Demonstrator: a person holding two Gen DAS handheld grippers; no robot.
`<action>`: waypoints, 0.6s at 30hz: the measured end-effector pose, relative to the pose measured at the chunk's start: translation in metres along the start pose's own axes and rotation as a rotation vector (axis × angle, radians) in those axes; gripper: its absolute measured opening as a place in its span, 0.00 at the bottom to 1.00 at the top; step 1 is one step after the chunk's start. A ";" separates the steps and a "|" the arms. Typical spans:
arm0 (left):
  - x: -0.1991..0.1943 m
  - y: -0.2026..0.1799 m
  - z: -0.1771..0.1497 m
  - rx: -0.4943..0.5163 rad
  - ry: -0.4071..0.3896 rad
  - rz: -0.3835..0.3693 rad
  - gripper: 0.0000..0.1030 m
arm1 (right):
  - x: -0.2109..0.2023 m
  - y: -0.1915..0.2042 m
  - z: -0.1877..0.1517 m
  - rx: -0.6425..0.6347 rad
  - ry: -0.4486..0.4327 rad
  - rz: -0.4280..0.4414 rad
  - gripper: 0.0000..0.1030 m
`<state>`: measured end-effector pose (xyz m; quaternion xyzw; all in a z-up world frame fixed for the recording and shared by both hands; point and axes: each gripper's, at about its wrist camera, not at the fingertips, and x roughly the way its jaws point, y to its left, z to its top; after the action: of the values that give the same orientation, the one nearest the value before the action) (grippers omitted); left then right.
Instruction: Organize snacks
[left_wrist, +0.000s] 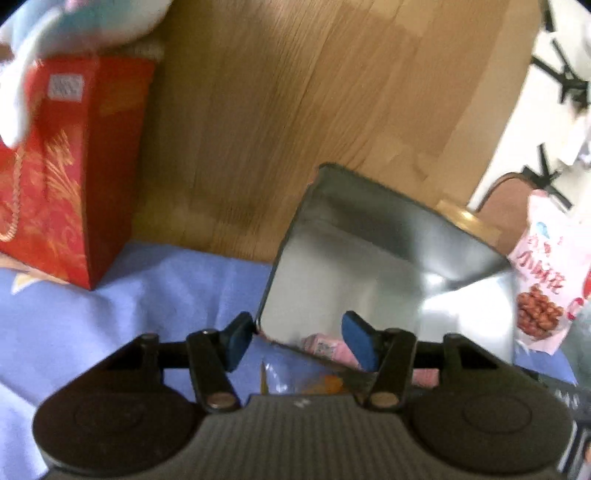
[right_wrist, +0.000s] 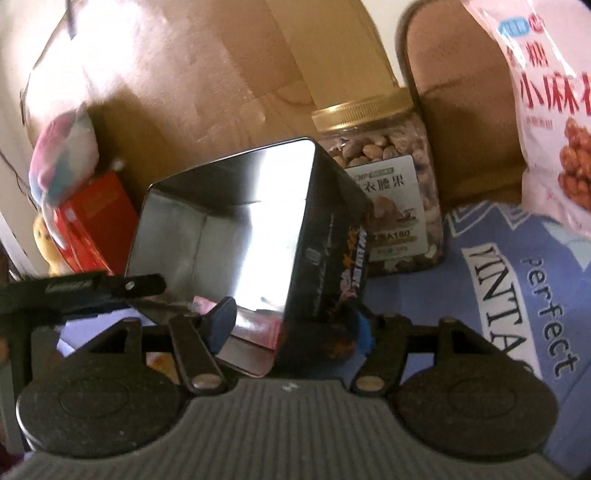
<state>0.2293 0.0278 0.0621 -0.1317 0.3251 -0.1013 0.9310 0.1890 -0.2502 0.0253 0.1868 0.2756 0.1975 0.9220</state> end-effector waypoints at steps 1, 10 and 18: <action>-0.004 -0.002 0.000 0.005 0.001 0.004 0.62 | -0.003 -0.002 0.003 0.017 0.000 0.022 0.66; -0.028 0.010 -0.003 -0.051 -0.082 0.011 0.75 | -0.032 0.033 0.009 -0.093 -0.156 0.013 0.65; -0.031 0.013 -0.037 -0.011 0.013 0.000 0.81 | -0.012 0.018 -0.018 0.001 0.028 -0.008 0.64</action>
<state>0.1836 0.0415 0.0477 -0.1363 0.3317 -0.1004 0.9281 0.1647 -0.2357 0.0248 0.1833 0.2890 0.1965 0.9188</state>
